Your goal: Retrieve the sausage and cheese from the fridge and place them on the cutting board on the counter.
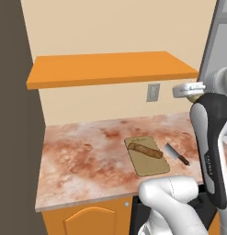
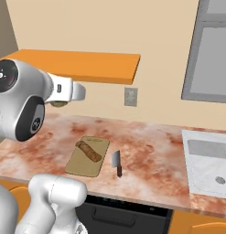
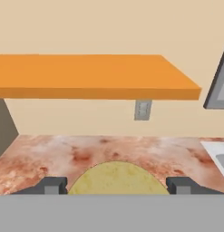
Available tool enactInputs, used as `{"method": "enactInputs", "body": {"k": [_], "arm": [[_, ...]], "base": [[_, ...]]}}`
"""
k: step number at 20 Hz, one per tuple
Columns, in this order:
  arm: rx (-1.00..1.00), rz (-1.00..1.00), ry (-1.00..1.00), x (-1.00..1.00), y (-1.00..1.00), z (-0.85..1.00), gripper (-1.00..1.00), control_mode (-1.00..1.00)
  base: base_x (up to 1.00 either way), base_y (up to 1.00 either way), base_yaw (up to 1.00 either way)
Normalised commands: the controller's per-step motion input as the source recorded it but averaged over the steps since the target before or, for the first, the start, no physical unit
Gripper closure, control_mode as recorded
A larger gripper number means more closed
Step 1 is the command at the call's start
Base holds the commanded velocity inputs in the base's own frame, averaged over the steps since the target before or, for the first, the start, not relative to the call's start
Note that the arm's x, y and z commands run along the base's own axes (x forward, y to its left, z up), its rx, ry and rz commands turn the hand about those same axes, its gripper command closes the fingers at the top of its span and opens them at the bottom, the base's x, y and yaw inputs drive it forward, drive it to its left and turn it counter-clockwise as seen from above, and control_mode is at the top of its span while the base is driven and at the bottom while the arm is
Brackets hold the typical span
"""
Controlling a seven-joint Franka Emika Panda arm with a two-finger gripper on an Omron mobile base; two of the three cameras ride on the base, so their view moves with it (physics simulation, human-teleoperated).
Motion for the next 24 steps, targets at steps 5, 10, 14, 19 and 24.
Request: {"method": "enactInputs", "body": {"k": [5, 10, 14, 19, 24], "arm": [[-0.07, 0.00, 0.18, 0.00, 0.01, -0.34, 1.00, -1.00], [-0.13, 0.11, 0.26, 0.01, 0.02, -0.46, 1.00, -1.00], [-0.12, 0.20, 0.30, 0.05, 0.00, -0.49, 1.00, -1.00], [-0.04, 0.15, 0.17, 0.06, 0.00, -0.62, 1.00, -1.00], [0.00, 0.08, 0.03, 0.25, 0.00, -0.78, 1.00, -1.00]], "base": [[0.00, 0.00, 0.00], [0.00, 0.00, 0.00], [0.00, 0.00, 0.00], [0.00, 0.00, 0.00], [0.00, 0.00, 0.00]]}}
